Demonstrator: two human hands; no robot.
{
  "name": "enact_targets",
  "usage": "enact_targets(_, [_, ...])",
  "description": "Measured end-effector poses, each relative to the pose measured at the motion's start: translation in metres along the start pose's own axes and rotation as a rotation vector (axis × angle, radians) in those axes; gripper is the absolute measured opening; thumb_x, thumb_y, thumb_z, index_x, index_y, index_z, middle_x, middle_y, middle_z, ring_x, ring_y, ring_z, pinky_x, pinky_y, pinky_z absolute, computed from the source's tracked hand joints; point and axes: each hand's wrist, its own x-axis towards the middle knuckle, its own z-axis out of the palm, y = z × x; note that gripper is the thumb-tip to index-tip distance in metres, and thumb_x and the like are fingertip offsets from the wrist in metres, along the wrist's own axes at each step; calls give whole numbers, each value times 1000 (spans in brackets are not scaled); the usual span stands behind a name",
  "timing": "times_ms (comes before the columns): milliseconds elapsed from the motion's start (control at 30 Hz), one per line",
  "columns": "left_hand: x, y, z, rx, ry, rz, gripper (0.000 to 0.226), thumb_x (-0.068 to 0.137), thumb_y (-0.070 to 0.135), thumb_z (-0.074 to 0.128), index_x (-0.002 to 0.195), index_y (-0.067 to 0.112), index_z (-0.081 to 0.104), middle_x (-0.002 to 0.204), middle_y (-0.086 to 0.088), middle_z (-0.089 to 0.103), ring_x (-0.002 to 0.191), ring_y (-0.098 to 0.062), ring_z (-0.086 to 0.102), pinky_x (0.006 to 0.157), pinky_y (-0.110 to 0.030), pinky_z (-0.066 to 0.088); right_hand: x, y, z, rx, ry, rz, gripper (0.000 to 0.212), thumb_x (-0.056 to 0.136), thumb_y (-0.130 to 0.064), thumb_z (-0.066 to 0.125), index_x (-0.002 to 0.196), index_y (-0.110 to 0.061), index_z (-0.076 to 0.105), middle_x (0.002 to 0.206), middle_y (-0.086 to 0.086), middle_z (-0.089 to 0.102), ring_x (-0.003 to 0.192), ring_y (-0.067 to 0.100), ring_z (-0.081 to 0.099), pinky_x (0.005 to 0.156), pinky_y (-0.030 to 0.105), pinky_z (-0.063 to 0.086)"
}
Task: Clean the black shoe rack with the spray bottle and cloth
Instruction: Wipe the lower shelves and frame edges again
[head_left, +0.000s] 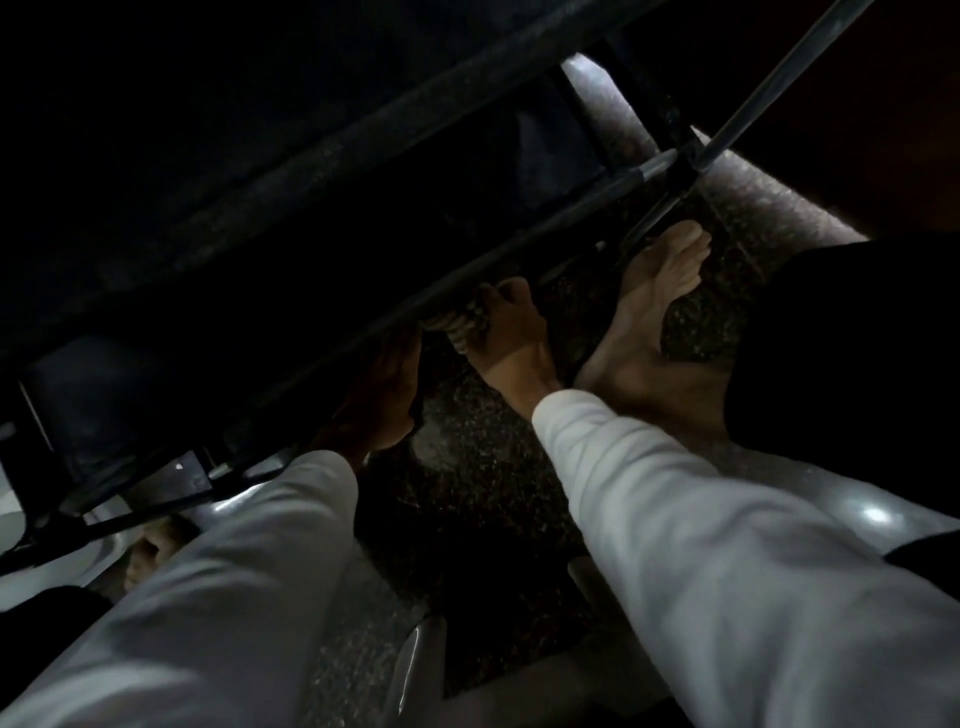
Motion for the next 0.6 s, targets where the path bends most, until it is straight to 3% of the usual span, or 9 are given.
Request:
enact_targets(100, [2, 0, 2, -11, -8, 10, 104, 92, 34, 61, 151, 1, -18, 160, -19, -23, 149, -36, -18, 119, -45, -14, -8, 16, 1, 61, 103, 78, 40, 84, -21, 66, 122, -7, 61, 122, 14, 52, 99, 29, 63, 89, 34, 51])
enact_targets(167, [4, 0, 3, -66, -5, 21, 103, 92, 30, 62, 152, 3, -17, 161, -18, -21, 149, -34, -17, 122, -45, -9, 3, 42, -5, 128, 237, 225, 40, 84, -11, 58, 123, -3, 54, 118, 18, 53, 102, 23, 62, 90, 26, 49])
enact_targets(267, [6, -2, 5, -85, -9, 37, 104, 91, 27, 63, 152, 3, -18, 161, -17, -21, 150, -33, -16, 123, -45, -5, 29, 73, -11, 138, 240, 462, 45, 92, -20, 51, 136, -12, 49, 136, 9, 51, 129, 22, 46, 113, 24, 26])
enact_targets(333, [7, -3, 7, -74, -6, 48, 106, 89, 27, 65, 152, 3, -17, 161, -17, -20, 150, -33, -15, 123, -44, -6, 31, 69, -5, 110, 213, 523, 47, 95, -23, 40, 142, -13, 42, 144, 6, 45, 136, 21, 39, 116, 26, 16])
enact_targets(400, [6, -3, 9, -58, 3, 42, 106, 89, 29, 65, 153, 3, -16, 161, -18, -19, 150, -33, -14, 120, -44, -11, 16, 47, 5, 184, 235, 502, 48, 92, -14, 39, 139, -10, 45, 142, 12, 47, 131, 26, 44, 113, 30, 25])
enact_targets(467, [8, -1, 10, -24, -9, 34, 107, 90, 34, 64, 152, 1, -17, 161, -19, -20, 150, -36, -16, 120, -46, -11, -13, 18, 18, 315, 238, 352, 53, 81, -4, 53, 134, -5, 54, 133, 17, 50, 120, 29, 53, 107, 32, 40])
enact_targets(533, [10, -1, 9, 30, -35, 36, 103, 92, 39, 60, 152, -2, -13, 160, -21, -21, 149, -38, -16, 122, -50, -8, -36, -8, 27, 316, 146, 155, 66, 71, 3, 60, 137, -3, 52, 136, 19, 46, 120, 32, 52, 108, 39, 42])
enact_targets(600, [10, -3, 9, 40, -41, 33, 98, 92, 40, 59, 153, -2, -5, 161, -20, -19, 149, -38, -15, 122, -50, -6, -36, -17, 27, 302, 61, 94, 72, 69, 5, 63, 140, -3, 50, 140, 22, 43, 122, 38, 50, 108, 43, 41])
